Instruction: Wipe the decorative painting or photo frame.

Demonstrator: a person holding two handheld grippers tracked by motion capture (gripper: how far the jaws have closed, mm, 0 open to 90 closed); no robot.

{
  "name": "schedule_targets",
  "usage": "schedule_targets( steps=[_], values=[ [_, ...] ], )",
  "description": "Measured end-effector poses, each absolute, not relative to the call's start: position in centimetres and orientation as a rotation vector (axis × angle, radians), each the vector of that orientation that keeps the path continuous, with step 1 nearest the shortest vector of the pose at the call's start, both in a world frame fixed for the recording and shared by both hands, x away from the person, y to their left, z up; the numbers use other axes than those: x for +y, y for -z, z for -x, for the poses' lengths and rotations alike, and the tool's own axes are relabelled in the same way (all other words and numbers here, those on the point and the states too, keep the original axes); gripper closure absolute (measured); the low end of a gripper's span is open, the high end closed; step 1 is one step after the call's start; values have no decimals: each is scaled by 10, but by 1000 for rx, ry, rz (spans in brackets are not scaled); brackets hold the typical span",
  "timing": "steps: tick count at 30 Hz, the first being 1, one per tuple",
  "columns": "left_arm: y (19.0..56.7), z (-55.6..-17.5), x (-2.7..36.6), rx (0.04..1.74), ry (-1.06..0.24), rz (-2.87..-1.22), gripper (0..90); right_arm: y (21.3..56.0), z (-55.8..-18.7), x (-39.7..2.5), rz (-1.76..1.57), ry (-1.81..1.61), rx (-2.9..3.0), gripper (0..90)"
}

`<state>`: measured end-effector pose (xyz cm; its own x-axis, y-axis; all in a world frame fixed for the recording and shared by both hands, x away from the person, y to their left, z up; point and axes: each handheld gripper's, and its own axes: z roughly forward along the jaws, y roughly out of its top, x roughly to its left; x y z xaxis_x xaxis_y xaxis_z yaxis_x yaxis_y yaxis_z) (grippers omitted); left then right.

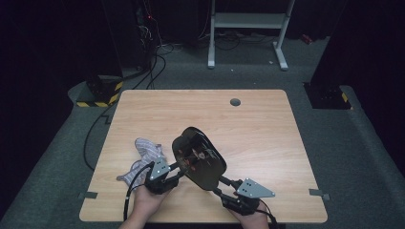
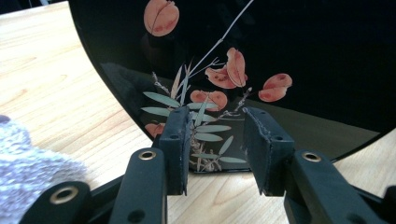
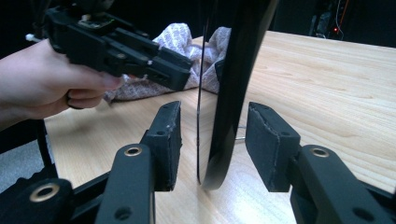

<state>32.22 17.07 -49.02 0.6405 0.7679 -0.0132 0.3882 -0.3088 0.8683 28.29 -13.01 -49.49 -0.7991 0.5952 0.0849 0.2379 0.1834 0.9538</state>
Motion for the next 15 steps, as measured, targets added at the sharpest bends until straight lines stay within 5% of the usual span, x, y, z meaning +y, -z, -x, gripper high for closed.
schedule_targets(
  steps=[15],
  values=[
    [495,-333,167,925,-491,-1941,599,497,-274,-127,-767,-1636,2175,563]
  ],
)
